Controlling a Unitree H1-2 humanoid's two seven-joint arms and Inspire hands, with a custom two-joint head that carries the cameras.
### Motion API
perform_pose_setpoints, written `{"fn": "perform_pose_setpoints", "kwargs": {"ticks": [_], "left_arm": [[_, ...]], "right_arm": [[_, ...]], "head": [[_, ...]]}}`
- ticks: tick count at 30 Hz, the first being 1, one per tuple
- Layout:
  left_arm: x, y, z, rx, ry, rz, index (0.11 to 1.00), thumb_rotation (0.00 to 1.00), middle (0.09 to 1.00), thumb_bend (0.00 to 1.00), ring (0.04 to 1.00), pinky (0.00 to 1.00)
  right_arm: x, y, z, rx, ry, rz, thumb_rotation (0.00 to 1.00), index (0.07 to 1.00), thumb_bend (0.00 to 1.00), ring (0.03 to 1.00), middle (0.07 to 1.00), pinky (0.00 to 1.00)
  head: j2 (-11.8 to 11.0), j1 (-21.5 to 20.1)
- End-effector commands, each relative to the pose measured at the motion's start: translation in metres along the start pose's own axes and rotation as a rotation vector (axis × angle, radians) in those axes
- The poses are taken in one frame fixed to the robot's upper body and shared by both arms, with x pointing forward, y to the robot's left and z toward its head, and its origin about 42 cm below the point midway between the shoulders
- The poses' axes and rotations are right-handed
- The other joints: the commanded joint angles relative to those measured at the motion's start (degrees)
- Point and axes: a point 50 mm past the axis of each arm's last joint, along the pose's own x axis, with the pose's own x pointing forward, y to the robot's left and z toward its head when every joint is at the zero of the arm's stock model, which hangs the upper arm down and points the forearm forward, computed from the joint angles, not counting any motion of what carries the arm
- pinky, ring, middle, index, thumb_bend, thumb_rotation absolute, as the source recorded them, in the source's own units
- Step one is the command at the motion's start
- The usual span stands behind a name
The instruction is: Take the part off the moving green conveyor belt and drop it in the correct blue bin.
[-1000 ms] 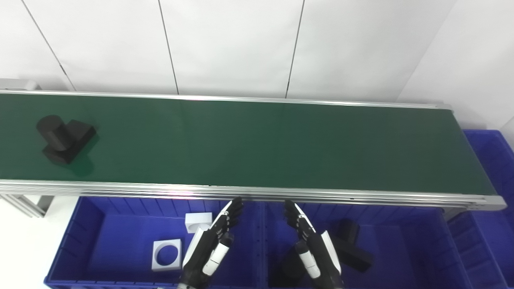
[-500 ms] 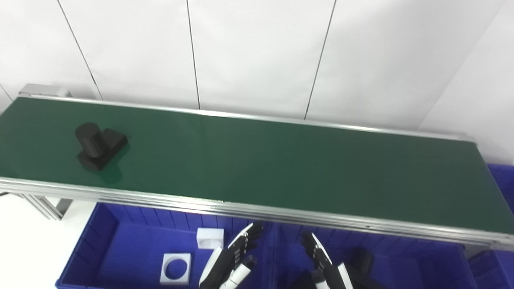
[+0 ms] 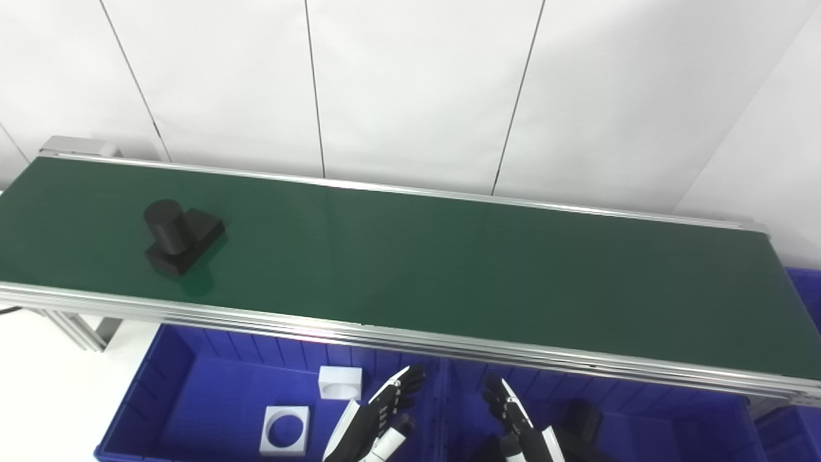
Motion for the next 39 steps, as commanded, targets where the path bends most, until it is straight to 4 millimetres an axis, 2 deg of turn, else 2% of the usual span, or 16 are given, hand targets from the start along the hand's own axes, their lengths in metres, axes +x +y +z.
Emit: {"fn": "perform_pose_setpoints", "kwargs": {"ticks": [1, 5, 10, 18, 30, 36, 39], "left_arm": [[0.011, -0.005, 0.010, 0.011, -0.072, -0.008, 0.889, 0.89, 0.898, 0.67, 0.903, 0.87], [0.014, -0.007, 0.009, 0.028, -0.069, -0.011, 0.885, 0.88, 0.893, 0.68, 0.892, 0.84], [0.015, -0.008, 0.008, 0.020, -0.068, -0.010, 0.881, 0.85, 0.892, 0.67, 0.887, 0.83], [0.015, -0.008, 0.009, 0.031, -0.072, -0.011, 0.880, 0.85, 0.891, 0.66, 0.886, 0.83], [0.015, -0.007, 0.010, 0.026, -0.076, -0.014, 0.879, 0.84, 0.891, 0.67, 0.884, 0.82], [0.016, -0.005, 0.014, 0.009, -0.090, -0.013, 0.874, 0.84, 0.888, 0.69, 0.887, 0.83], [0.018, -0.003, 0.016, -0.010, -0.101, -0.010, 0.881, 0.85, 0.894, 0.70, 0.894, 0.85]], "right_arm": [[0.006, -0.003, 0.009, 0.004, -0.072, 0.008, 1.00, 0.953, 0.82, 0.942, 0.954, 0.95], [0.006, -0.007, 0.007, 0.003, -0.065, 0.009, 1.00, 0.971, 0.80, 0.967, 0.968, 0.97], [0.005, -0.006, 0.006, 0.016, -0.063, -0.002, 1.00, 0.967, 0.83, 0.974, 0.966, 0.99], [0.004, -0.007, 0.006, 0.007, -0.061, 0.008, 1.00, 0.972, 0.79, 0.971, 0.968, 0.98], [0.005, -0.007, 0.007, 0.009, -0.066, -0.001, 1.00, 0.968, 0.81, 0.959, 0.965, 0.96], [0.002, -0.017, 0.011, 0.003, -0.080, -0.022, 1.00, 0.964, 0.79, 0.943, 0.953, 0.93], [0.001, -0.026, 0.013, 0.000, -0.087, -0.044, 1.00, 0.967, 0.84, 0.926, 0.944, 0.93]], "head": [[-0.3, 1.3], [-0.8, 2.5], [-0.9, 2.5], [-0.9, 2.5], [-0.7, 1.6], [0.1, -0.5], [0.2, -1.3]]}}
